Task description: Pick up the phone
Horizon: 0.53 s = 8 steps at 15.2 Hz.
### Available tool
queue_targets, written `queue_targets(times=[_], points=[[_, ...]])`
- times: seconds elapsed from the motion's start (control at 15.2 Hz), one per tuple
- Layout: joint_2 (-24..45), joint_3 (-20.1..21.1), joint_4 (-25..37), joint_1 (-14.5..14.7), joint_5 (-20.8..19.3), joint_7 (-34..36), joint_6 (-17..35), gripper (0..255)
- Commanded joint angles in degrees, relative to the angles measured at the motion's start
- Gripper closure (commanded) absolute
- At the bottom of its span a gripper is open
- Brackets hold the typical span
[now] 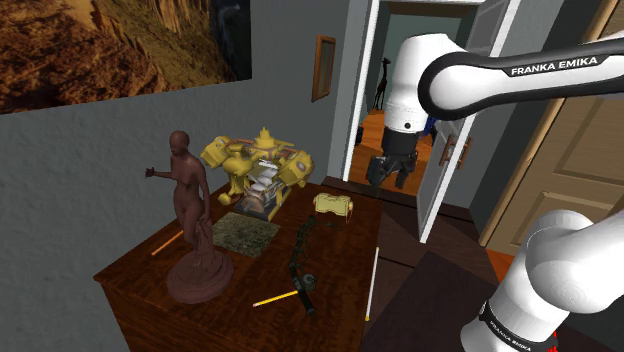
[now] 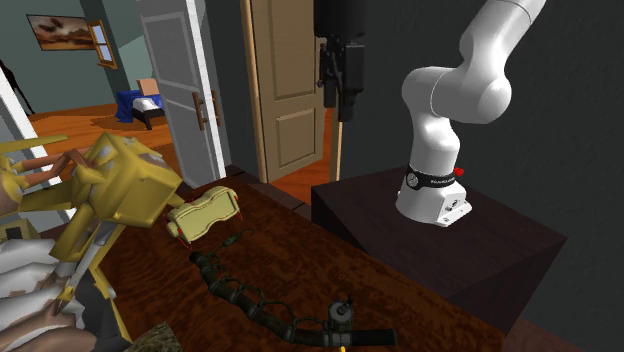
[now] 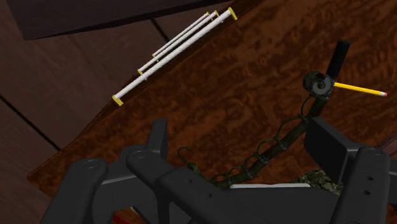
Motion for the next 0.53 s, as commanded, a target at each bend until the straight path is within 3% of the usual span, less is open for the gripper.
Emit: queue_targets(times=[0.0, 0.46], points=[[4.1, 2.2, -0.1, -0.1, 0.8, 3.4, 4.5, 0], [17.8, 8.9, 1.4, -1.3, 0.8, 15.2, 17.4, 0]])
